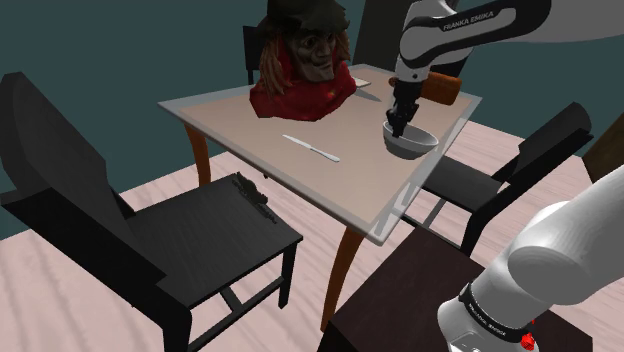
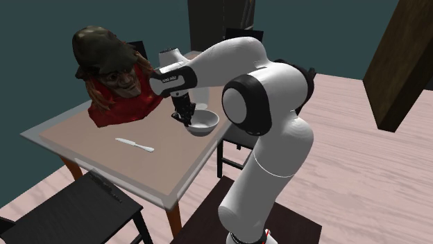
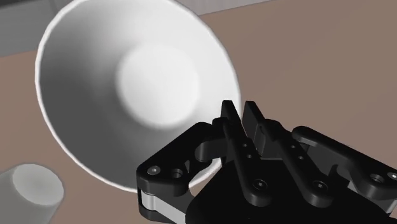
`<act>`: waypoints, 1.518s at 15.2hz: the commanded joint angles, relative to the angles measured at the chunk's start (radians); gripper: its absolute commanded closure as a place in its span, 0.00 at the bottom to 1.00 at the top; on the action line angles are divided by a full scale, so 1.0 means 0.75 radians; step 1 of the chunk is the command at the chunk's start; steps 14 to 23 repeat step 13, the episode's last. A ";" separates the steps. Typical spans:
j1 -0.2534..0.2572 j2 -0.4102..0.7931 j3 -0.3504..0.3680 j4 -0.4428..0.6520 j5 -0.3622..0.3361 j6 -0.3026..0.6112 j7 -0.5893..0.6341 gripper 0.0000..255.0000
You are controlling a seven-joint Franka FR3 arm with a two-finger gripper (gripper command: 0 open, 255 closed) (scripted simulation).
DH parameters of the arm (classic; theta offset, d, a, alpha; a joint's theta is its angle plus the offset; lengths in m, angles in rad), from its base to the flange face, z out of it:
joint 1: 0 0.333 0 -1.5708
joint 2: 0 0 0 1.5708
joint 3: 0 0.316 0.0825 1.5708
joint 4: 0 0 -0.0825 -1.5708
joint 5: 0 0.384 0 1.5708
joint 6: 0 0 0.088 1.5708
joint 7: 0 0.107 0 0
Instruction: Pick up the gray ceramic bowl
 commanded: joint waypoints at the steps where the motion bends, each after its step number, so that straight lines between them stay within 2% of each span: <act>1: 0.000 -0.009 0.001 0.026 0.000 -0.034 -0.003 1.00; 11: 0.004 -0.031 0.011 0.182 0.006 -0.213 -0.019 1.00; 23: 0.004 -0.032 0.011 0.185 0.006 -0.216 -0.020 1.00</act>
